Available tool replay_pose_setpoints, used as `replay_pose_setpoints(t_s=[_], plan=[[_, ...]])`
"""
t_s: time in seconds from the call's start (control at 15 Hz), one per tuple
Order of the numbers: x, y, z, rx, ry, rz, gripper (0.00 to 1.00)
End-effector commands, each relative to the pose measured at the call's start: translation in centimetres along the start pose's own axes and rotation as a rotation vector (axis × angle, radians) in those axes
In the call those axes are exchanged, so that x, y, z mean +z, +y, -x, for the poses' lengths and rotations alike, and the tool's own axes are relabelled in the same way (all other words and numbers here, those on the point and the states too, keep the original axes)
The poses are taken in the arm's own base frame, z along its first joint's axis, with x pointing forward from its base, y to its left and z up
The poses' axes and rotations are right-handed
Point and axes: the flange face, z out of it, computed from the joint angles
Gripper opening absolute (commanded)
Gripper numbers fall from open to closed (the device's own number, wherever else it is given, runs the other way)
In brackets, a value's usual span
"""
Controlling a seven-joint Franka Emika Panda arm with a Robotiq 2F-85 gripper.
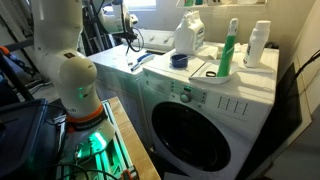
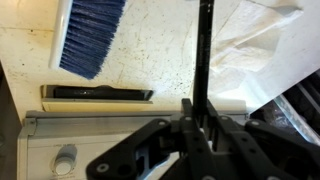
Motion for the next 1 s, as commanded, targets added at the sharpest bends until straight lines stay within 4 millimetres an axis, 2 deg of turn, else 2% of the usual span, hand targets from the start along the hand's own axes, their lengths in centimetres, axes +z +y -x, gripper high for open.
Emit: replay_pose_setpoints(t_s=[0.0, 0.07, 0.13, 0.2, 0.33, 0.53, 0.67, 0.73, 0.8, 0.87, 0.93], plan=[[-1.3, 0.2, 2.0, -0.004, 0.041, -0.056, 0.05], [-1.5, 0.0, 2.2, -0.024, 0.048, -0.074, 0.08], [-1.7, -0.1, 2.5, -0.049, 0.055, -0.094, 0.38], [-2.0, -0.1, 2.7, -0.063, 0.058, -0.105, 0.40], [-2.5, -0.1, 2.9, -0.099, 0.056, -0.125, 0.53], [-3.6, 0.3, 2.4, -0.126, 0.082, -0.159, 0.77], [-4.7, 1.0, 1.2, -0.046, 0.140, -0.185, 0.92], [-5.4, 1.5, 0.6, 0.002, 0.171, -0.182, 0.98], [-4.6, 0.7, 0.8, -0.062, 0.135, -0.166, 1.00], [-4.9, 1.1, 0.4, -0.055, 0.146, -0.165, 0.89], [-4.8, 1.2, 0.4, -0.054, 0.147, -0.163, 0.96]])
